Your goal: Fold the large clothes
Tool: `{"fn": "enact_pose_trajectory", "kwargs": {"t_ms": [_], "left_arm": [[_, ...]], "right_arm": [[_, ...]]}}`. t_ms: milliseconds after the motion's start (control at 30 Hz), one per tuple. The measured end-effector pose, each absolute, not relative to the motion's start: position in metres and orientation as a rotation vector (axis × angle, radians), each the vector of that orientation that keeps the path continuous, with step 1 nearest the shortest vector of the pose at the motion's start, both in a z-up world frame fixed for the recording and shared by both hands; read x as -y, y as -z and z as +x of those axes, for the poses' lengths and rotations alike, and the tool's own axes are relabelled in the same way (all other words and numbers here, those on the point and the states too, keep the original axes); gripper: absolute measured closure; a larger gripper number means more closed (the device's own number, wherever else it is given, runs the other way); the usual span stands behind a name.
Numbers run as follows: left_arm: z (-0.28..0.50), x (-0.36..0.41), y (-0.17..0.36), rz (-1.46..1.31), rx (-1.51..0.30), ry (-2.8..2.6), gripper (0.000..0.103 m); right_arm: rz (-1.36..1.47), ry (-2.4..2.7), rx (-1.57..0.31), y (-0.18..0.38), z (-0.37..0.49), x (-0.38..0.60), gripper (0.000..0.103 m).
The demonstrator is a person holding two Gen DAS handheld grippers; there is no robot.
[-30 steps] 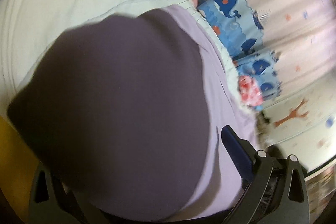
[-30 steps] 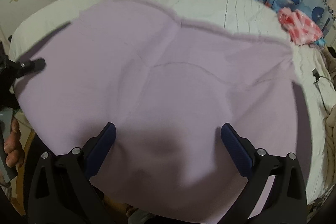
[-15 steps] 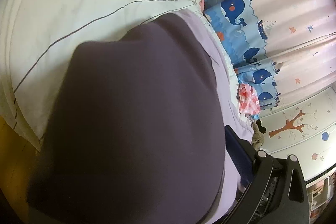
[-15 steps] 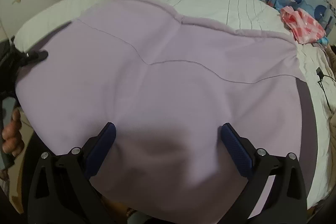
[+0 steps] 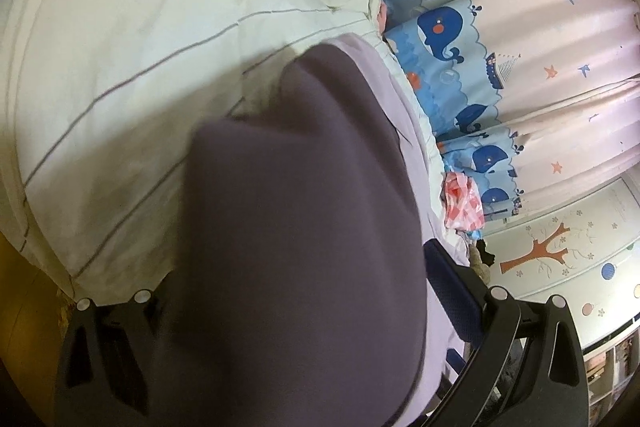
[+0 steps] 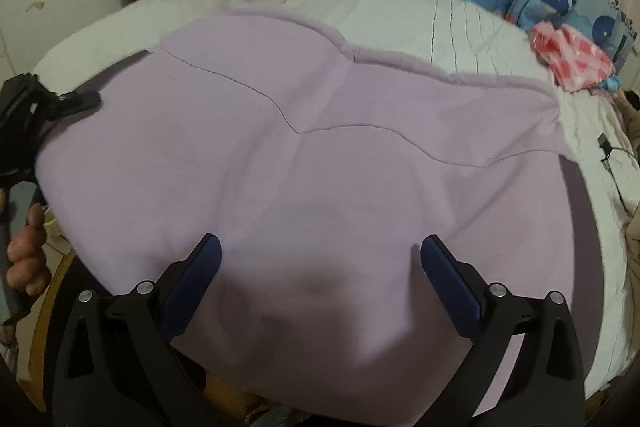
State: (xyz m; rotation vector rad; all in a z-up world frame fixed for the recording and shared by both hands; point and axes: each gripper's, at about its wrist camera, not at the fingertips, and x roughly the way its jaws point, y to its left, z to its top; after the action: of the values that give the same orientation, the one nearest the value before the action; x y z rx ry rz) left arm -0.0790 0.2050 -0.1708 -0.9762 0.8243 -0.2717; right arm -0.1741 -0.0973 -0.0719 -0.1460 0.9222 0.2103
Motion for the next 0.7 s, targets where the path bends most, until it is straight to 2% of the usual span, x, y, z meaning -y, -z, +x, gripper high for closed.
{"fn": "enact_pose_trajectory", "kwargs": {"t_ms": [67, 400, 633, 700], "left_arm": [[-0.079, -0.205, 0.171, -0.985, -0.812, 0.281, 0.007], [-0.087, -0.179, 0.122, -0.781, -0.7, 0.324, 0.027], [-0.097, -0.123, 0.057, -0.527, -0.596, 0.423, 0.031], [-0.094, -0.102, 0.039, -0.494, -0.577, 0.478, 0.035]], "right_arm": [[-0.15, -0.211, -0.957, 0.089, -0.169, 0.097, 0.006], [-0.13, -0.208, -0.917, 0.104, -0.17, 0.095, 0.006], [-0.148, -0.2, -0.866, 0.112, -0.174, 0.093, 0.006], [-0.139, -0.217, -0.852, 0.111, -0.175, 0.096, 0.006]]}}
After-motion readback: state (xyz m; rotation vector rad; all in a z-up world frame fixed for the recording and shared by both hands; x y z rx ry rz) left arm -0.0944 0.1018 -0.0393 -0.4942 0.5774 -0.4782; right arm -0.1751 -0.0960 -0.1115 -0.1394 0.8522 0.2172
